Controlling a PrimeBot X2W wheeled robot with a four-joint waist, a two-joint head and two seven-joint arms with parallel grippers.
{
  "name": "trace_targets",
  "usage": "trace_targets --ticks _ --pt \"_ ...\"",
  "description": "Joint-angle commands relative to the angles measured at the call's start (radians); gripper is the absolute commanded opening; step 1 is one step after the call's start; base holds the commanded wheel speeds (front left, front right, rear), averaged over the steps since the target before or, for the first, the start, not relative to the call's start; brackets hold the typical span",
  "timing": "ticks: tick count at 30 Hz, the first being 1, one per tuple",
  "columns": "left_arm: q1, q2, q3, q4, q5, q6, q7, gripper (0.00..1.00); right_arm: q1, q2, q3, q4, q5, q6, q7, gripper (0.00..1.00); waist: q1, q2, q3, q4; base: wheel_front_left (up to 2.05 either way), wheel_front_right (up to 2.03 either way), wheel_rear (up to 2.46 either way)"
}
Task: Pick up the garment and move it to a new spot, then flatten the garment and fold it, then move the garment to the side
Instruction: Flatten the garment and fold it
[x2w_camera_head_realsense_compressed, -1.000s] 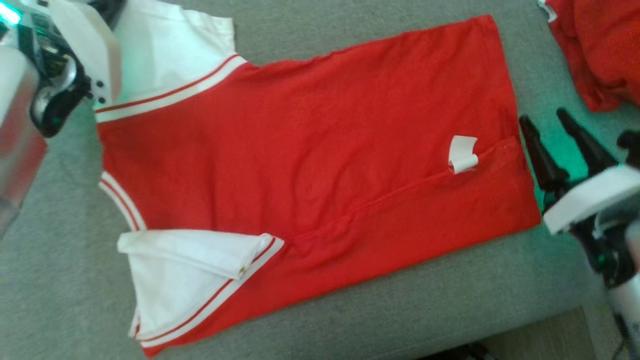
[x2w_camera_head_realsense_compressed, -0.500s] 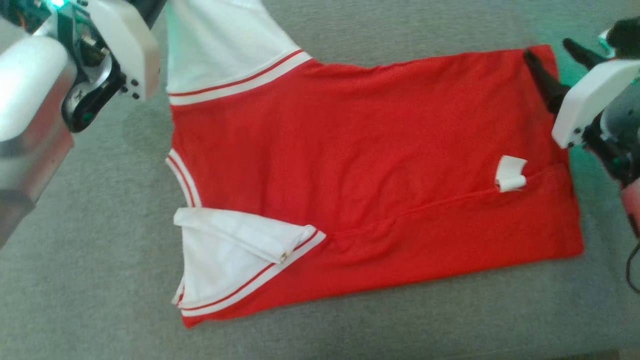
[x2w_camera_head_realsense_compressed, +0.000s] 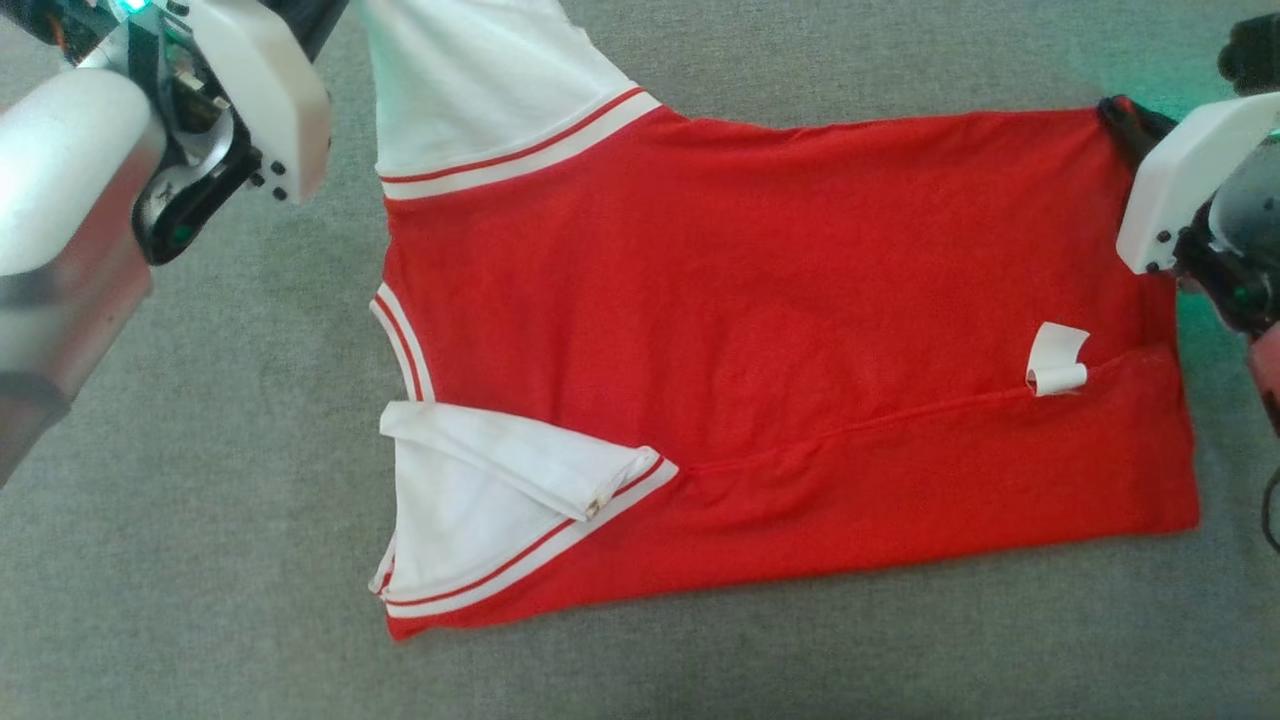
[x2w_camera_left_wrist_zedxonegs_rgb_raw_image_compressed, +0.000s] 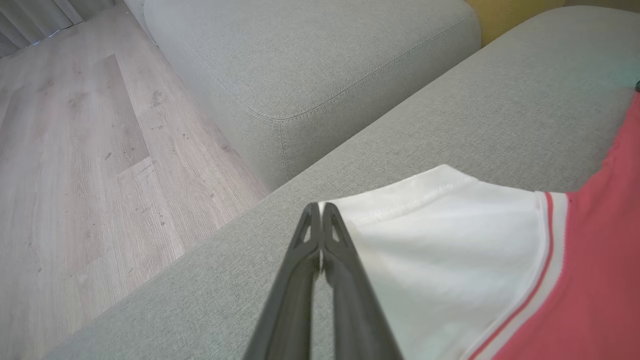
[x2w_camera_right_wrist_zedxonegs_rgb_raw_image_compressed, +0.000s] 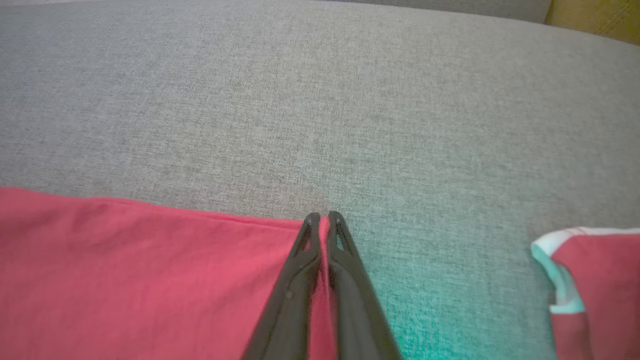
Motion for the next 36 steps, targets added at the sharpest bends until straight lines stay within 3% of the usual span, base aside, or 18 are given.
trace_targets --ticks 1,5,14,19,25,30,31,32,33,36 --pt "-0.071 0.041 0.031 0.0 -0.013 0.002 -0.013 0.0 -0.009 -0.018 0.019 -0.015 0.011 0.003 -0.018 0.0 0.0 0.0 0.0 0.0 0.0 0.0 0.0" --pt "-0.084 0.044 0.015 0.018 -0.008 0.002 -0.055 0.0 -0.032 -0.029 0.041 -0.012 0.033 0.003 -0.062 0.0 0.0 0.0 -0.002 -0.004 0.0 0.0 0.0" --pt "-0.124 0.005 0.038 0.102 0.051 0.006 -0.279 0.0 -0.077 -0.062 0.021 -0.013 0.112 0.003 -0.197 0.0 0.0 0.0 -0.029 0.011 0.0 0.0 0.0" --pt "-0.065 -0.003 0.016 0.092 0.021 0.003 -0.295 0.0 -0.01 -0.091 0.017 -0.05 0.169 0.003 -0.223 0.0 0.0 0.0 -0.062 0.03 0.0 0.0 0.0" --pt "0.057 0.045 -0.005 -0.022 -0.001 0.008 -0.342 0.0 0.131 -0.123 -0.038 -0.109 0.221 0.003 -0.284 0.0 0.0 0.0 -0.103 0.051 0.0 0.0 0.0" --pt "0.151 0.098 -0.015 -0.139 0.011 0.065 -0.366 0.0 0.23 -0.139 -0.08 -0.16 0.217 0.003 -0.315 0.0 0.0 0.0 -0.12 0.062 0.0 0.0 0.0" --pt "0.172 0.115 -0.018 -0.168 0.019 0.085 -0.368 0.0 0.253 -0.139 -0.091 -0.175 0.214 0.003 -0.32 0.0 0.0 0.0 -0.124 0.063 0.0 0.0 0.0" --pt "0.222 0.148 -0.018 -0.234 0.019 0.133 -0.375 0.0 0.3 -0.135 -0.112 -0.208 0.203 0.003 -0.324 0.0 0.0 0.0 -0.133 0.062 0.0 0.0 0.0" --pt "0.222 0.148 -0.018 -0.234 0.019 0.133 -0.375 0.0 0.3 -0.135 -0.112 -0.208 0.203 0.003 -0.324 0.0 0.0 0.0 -0.133 0.062 0.0 0.0 0.0" --pt "0.309 0.194 -0.011 -0.349 -0.003 0.202 -0.387 0.0 0.367 -0.126 -0.144 -0.256 0.182 0.003 -0.322 0.0 0.0 0.0 -0.146 0.061 0.0 0.0 0.0"
